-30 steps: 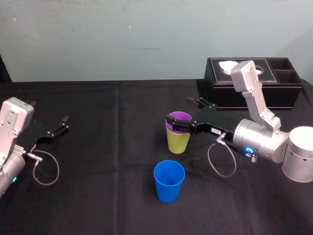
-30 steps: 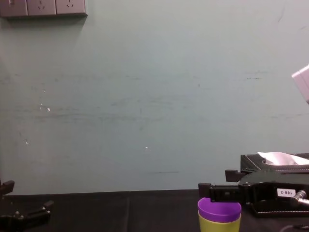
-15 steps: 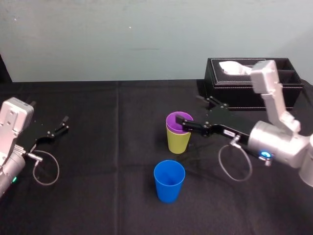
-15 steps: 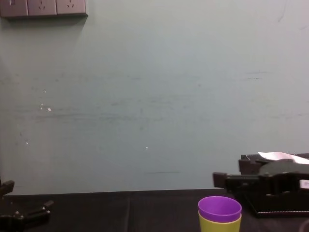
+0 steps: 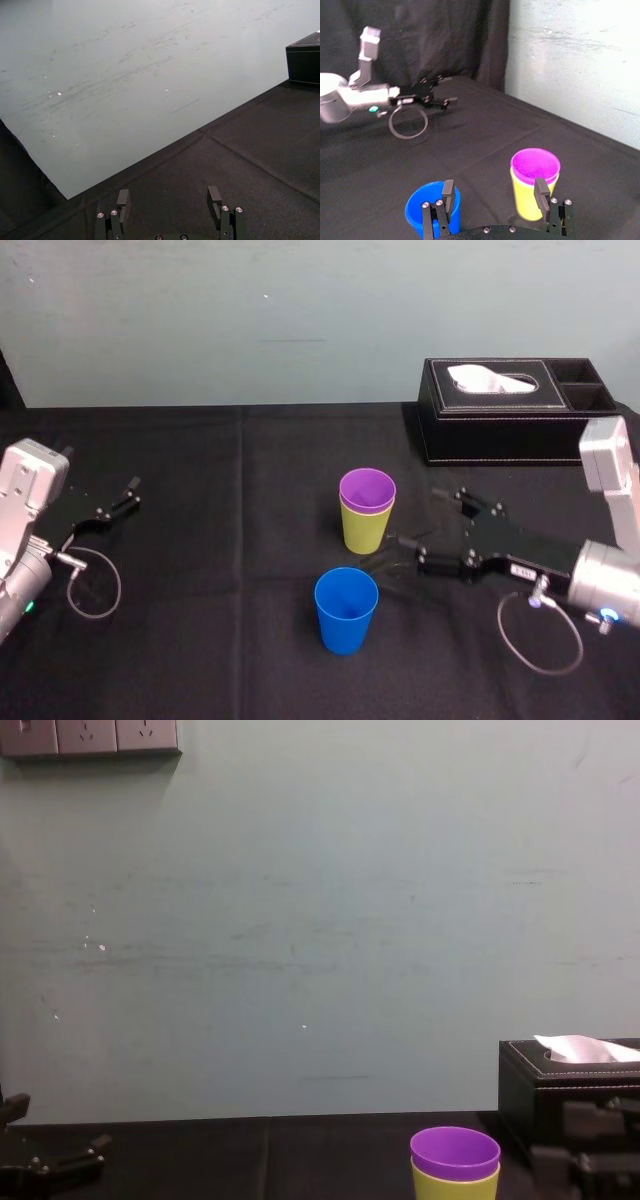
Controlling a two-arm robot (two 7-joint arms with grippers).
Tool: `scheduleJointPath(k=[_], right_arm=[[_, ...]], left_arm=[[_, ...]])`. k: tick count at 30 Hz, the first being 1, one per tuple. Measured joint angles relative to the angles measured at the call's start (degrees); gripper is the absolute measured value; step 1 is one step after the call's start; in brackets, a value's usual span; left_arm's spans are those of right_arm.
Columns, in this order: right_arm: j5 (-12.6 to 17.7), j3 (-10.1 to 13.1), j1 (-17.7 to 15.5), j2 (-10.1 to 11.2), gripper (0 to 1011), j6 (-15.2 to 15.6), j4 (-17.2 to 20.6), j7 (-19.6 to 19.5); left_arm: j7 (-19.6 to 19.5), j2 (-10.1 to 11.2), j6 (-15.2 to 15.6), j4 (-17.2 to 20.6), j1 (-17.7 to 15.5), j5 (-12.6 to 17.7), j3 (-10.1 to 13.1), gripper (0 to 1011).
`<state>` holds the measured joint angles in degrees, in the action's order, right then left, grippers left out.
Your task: Stack the three plastic cups sequentially using one hand.
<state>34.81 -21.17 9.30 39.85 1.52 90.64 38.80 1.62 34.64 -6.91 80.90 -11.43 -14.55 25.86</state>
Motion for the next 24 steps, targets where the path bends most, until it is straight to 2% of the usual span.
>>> scheduleJointPath(k=[3, 9, 16, 24], right_arm=[[0.1, -0.6, -1.2, 1.3, 1003, -1.9, 0.0, 1.4], [-1.2, -1.9, -2.2, 2.1, 1003, -3.3, -0.6, 1.9], [-3.3, -3.8, -2.5, 2.3, 1003, -4.4, -1.3, 2.5], [-5.6, -5.7, -1.7, 1.2, 1003, -4.4, -2.7, 2.5]], left_arm=[[0.0, 0.0, 0.0, 0.0, 0.0, 0.0, 0.0, 1011], [0.0, 0.0, 0.0, 0.0, 0.0, 0.0, 0.0, 1011], [0.0, 0.0, 0.0, 0.0, 0.0, 0.0, 0.0, 1011], [0.0, 0.0, 0.0, 0.0, 0.0, 0.0, 0.0, 1011]])
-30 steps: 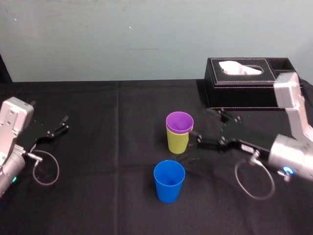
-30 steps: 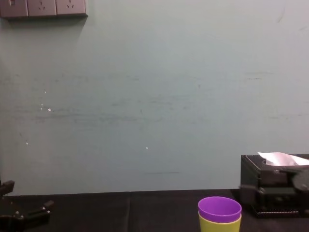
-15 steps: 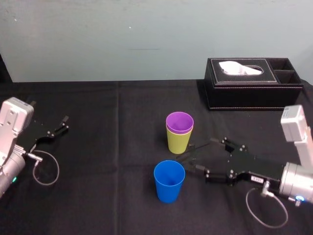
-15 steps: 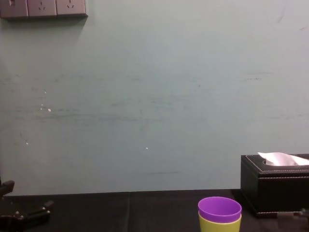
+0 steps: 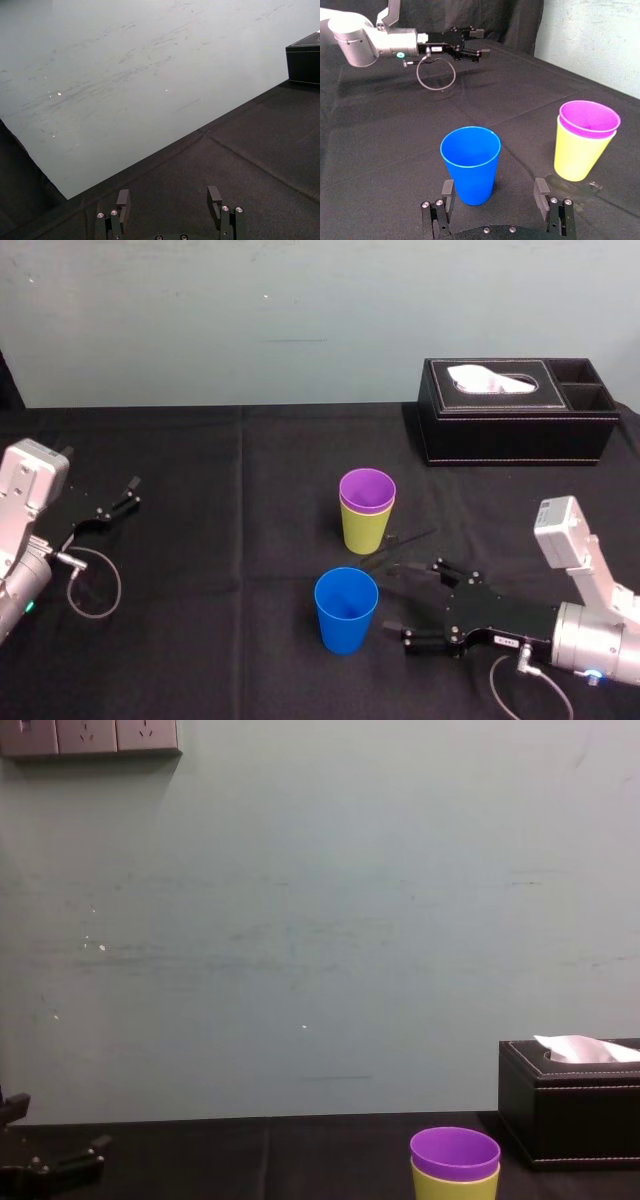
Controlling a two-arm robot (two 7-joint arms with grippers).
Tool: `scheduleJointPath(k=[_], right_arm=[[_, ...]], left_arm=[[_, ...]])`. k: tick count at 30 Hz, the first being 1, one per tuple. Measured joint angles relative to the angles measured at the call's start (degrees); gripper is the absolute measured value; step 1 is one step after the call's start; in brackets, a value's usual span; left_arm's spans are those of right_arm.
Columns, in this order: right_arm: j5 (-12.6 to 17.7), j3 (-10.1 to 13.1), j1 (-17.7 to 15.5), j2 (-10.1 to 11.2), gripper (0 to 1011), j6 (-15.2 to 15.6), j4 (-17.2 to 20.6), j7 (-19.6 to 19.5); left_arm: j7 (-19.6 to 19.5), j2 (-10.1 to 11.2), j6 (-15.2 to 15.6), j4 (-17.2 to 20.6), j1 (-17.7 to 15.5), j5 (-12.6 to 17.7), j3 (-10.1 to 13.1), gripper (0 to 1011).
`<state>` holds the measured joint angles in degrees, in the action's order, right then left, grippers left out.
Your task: Stack the three plastic cups sequentially using one hand.
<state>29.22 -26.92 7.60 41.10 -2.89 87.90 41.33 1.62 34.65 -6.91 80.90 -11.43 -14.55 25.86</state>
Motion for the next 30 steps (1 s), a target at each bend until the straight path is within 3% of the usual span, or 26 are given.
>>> scheduleJointPath(k=[30], right_arm=[[-3.0, -3.6, 2.3, -3.0, 1003, -0.1, -1.9, 0.9]], left_arm=[[0.0, 0.0, 0.0, 0.0, 0.0, 0.0, 0.0, 1011]])
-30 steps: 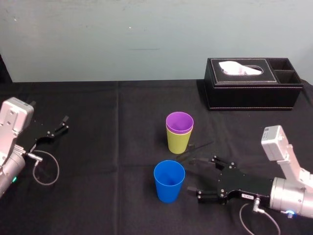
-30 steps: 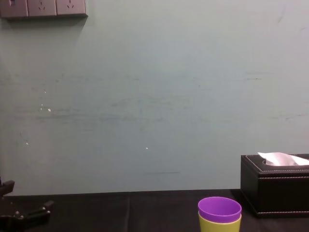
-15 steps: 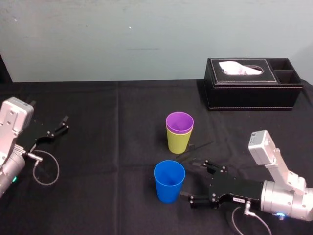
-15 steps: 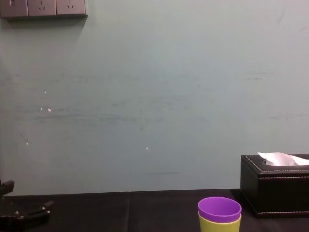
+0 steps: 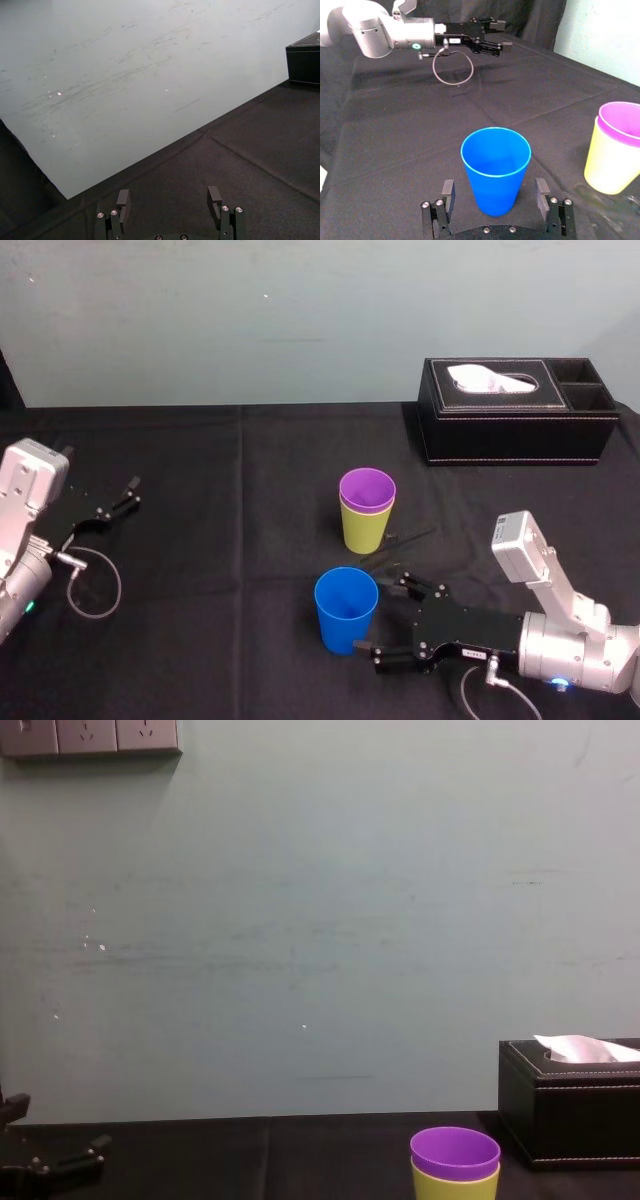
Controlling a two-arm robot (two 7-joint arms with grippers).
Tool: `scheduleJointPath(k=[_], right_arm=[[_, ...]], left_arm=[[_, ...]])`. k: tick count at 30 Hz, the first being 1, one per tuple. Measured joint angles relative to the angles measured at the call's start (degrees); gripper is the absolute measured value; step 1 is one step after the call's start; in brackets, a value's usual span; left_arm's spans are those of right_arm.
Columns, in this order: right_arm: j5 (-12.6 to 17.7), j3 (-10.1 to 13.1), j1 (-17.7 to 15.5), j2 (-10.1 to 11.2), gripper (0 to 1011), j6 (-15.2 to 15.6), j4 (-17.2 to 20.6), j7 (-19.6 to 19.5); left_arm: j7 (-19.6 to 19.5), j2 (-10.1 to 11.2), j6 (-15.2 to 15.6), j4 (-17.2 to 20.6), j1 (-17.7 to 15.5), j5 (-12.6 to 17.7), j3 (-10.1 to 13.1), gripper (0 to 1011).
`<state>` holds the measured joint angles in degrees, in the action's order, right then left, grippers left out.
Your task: Stack the three plastic cups sequentially using one hand.
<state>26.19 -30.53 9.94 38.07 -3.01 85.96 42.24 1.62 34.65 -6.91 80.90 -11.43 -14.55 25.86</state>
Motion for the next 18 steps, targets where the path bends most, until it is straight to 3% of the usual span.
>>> scheduleJointPath(k=[18], right_arm=[[-0.3, -2.2, 3.5, -3.4, 1003, 1.0, -3.0, 0.5]], left_arm=[[0.0, 0.0, 0.0, 0.0, 0.0, 0.0, 0.0, 1011]])
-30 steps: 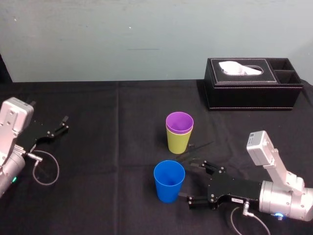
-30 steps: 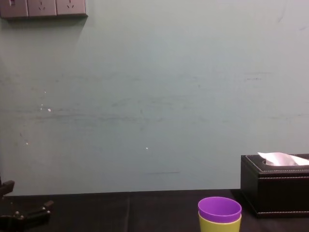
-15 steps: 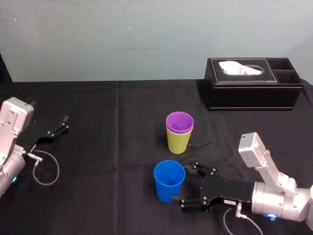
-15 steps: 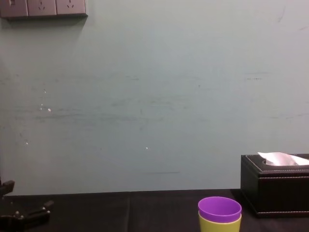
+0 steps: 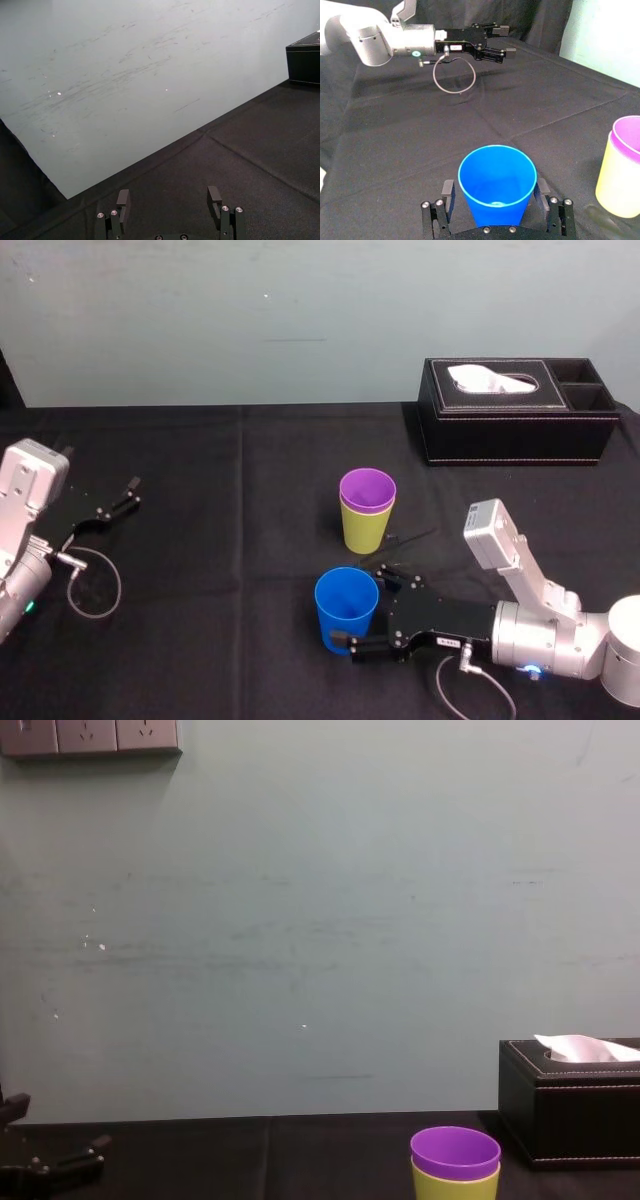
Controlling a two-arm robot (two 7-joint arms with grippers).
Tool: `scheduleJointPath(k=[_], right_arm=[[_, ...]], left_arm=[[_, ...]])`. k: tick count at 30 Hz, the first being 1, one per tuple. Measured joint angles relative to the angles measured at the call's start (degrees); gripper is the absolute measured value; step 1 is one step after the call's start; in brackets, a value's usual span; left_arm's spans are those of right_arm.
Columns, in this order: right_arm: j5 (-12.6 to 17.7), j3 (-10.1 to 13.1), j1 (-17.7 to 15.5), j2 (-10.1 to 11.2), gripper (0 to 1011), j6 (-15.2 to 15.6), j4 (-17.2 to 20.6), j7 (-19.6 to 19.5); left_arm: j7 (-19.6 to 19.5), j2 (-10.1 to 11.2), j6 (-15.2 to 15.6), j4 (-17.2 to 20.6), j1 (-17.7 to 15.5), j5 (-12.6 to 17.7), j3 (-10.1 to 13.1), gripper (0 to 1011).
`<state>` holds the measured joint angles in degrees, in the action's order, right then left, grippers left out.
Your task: Stack the three plastic cups sequentially using one hand.
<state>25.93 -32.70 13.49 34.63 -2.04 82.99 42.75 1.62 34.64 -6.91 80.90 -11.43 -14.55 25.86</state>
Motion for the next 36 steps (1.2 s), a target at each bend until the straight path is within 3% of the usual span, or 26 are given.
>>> scheduleJointPath(k=[11, 22, 36], right_arm=[[0.2, -0.1, 0.3, -0.3, 987, 0.1, -0.3, 0.1], [0.2, -0.1, 0.2, -0.2, 765, 0.1, -0.2, 0.1], [0.2, 0.0, 0.1, -0.1, 731, 0.1, -0.1, 0.1]], left_arm=[[0.0, 0.0, 0.0, 0.0, 0.0, 0.0, 0.0, 1012], [0.0, 0.0, 0.0, 0.0, 0.0, 0.0, 0.0, 1011], [0.0, 0.0, 0.0, 0.0, 0.0, 0.0, 0.0, 1011]])
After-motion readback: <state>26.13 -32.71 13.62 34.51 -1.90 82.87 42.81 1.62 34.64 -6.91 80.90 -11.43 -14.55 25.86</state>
